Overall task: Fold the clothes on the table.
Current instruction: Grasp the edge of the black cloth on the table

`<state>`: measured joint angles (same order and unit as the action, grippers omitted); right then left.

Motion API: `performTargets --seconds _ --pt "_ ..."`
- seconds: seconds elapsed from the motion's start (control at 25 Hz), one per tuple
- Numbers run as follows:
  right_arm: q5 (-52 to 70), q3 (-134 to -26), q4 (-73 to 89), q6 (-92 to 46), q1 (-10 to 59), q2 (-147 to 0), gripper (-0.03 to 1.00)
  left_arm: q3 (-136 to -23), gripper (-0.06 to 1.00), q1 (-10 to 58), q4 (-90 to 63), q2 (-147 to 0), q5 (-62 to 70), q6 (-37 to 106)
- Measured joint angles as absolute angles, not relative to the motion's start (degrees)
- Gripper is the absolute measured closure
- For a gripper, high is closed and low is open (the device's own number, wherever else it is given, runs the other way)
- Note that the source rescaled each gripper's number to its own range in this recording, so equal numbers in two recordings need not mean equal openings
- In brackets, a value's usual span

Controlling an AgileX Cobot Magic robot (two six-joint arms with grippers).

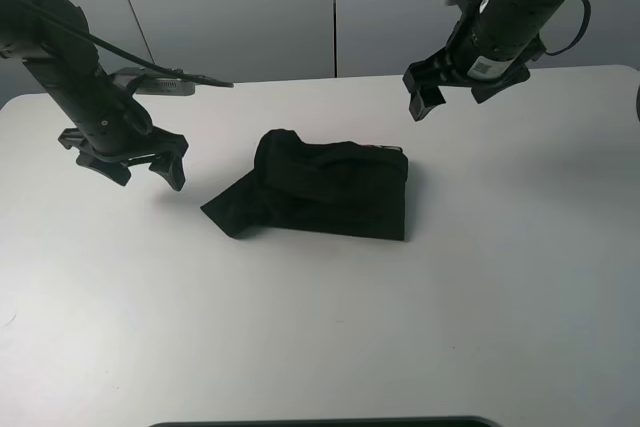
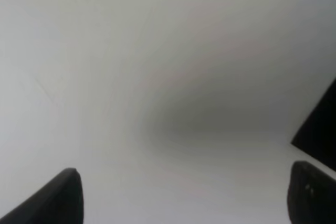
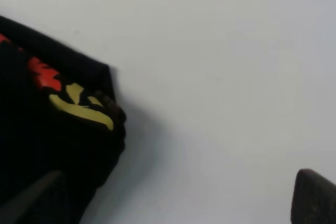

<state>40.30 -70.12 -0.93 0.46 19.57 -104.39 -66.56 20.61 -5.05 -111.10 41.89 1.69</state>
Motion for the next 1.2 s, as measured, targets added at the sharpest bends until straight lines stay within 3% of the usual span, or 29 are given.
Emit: performTargets --seconds 0.36,0.68,0.92,1.2 --pt "38.4 -59.6 -2.0 2.0 19.4 -99.1 0.06 -68.6 -0.05 21.0 -16.3 -105.7 46.2 9.1" --pt "43.0 -51.9 -2.0 5.4 19.4 -88.3 0.06 -70.9 -0.05 33.4 -17.3 -104.7 46.0 12.2" --pt "50.7 -47.0 -2.0 7.1 19.4 -77.7 0.06 -74.4 -0.05 37.7 -15.8 -106.5 45.3 12.1" --pt "51.7 -40.0 -2.5 9.3 19.4 -64.0 0.06 -74.6 -0.05 44.7 -12.3 -108.2 44.7 12.1"
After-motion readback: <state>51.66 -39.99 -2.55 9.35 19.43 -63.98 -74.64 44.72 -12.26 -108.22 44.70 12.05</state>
